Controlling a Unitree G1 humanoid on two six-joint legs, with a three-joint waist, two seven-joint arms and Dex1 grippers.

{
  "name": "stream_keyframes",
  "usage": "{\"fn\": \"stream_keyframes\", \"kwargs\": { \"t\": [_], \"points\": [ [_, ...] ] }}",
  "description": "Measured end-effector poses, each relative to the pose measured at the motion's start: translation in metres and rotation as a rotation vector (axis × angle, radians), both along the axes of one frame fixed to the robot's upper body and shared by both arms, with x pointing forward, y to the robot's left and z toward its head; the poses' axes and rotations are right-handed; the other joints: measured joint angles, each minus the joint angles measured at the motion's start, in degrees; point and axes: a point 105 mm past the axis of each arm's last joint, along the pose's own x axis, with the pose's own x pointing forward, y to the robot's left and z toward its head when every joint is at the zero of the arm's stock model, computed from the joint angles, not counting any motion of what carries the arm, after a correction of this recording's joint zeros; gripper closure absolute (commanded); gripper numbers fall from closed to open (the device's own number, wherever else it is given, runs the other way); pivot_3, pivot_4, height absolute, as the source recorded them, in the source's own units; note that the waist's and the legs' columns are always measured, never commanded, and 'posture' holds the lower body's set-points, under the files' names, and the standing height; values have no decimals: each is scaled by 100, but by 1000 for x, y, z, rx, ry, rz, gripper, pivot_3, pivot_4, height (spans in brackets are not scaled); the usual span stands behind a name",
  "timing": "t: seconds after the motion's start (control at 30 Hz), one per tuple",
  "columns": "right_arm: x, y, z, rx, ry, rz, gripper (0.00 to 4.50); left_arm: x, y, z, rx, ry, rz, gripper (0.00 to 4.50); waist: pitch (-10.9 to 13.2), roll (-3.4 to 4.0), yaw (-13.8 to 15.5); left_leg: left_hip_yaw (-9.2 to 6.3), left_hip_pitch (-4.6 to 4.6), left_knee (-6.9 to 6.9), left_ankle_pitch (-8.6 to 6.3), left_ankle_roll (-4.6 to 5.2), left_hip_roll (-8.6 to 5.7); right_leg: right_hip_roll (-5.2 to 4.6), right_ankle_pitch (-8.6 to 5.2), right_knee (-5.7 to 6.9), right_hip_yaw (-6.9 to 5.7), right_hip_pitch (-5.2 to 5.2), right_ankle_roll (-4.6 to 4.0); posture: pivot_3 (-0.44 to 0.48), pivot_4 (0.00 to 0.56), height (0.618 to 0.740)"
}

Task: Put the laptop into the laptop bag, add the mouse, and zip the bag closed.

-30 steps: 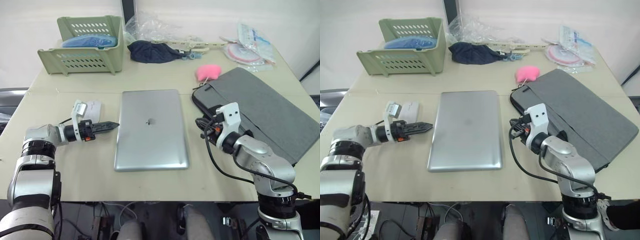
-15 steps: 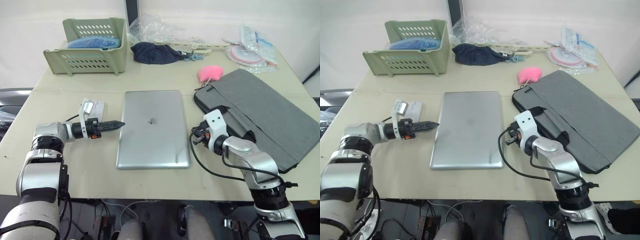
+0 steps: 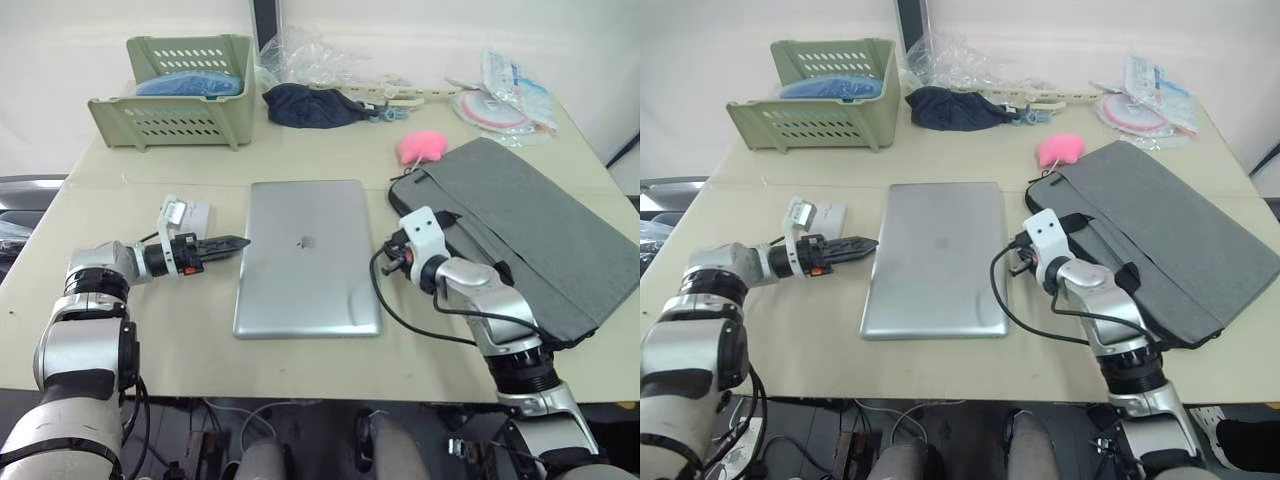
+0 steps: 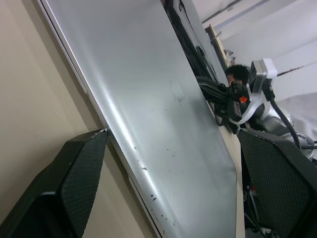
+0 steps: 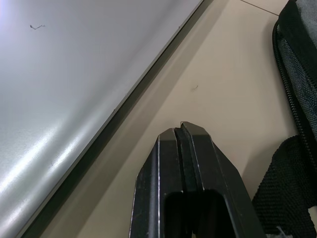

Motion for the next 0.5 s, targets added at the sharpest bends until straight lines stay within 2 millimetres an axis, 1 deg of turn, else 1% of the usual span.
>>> {"fn": "stream_keyframes", "kwargs": {
  "t": [0.13, 0.27, 0.5],
  "points": [
    [0, 1, 1, 6, -2, 12, 4427, 1, 1, -1, 16, 11, 11, 0, -1, 1, -19, 0, 2, 2, 0, 0, 0, -1, 0, 3, 2, 2, 0, 0, 150, 740],
    [0, 2, 2, 34, 8, 11, 4427, 3, -1, -2, 69, 24, 4, 0, -10, 17, -36, -1, 4, 9, 0, 0, 0, -3, 0, 11, 4, 5, 0, 0, 150, 740],
    [0, 6, 1, 46, 18, 24, 4427, 11, -9, 4, 199, 31, -20, 0, -15, 25, -27, -2, 3, 9, 0, 0, 0, -4, 0, 10, 4, 6, 0, 0, 150, 740]
  ]
}}
